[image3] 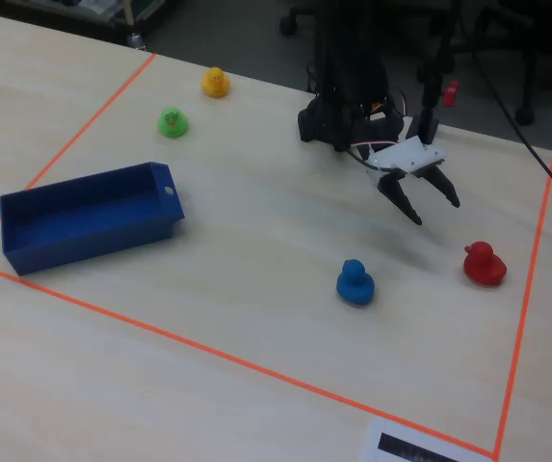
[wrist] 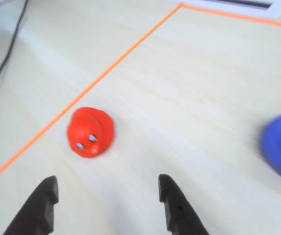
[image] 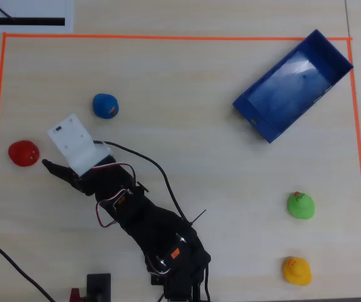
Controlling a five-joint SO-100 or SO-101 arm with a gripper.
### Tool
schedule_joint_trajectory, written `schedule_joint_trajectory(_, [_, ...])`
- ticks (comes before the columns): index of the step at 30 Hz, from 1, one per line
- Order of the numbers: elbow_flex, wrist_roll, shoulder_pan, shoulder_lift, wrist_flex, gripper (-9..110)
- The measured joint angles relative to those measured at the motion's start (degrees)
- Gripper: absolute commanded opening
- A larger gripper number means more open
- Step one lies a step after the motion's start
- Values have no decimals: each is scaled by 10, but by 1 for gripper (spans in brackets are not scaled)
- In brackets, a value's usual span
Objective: Grasp red duck and put it into box.
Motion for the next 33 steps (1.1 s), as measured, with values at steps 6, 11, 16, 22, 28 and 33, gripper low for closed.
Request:
schedule_joint_trajectory(6, [-98, 19, -21, -117, -2, 29])
schedule_joint_trajectory(11, [-170, 36, -32, -202, -2, 33])
schedule_joint_trajectory(16, [-219, 60, -53, -258, 6, 34])
schedule_joint_trajectory(22, [-274, 74, -71, -300, 28, 34])
schedule_joint_trajectory(28, [-314, 74, -72, -329, 35, 32])
schedule_joint_trajectory(33, [-331, 74, -69, -349, 36, 31])
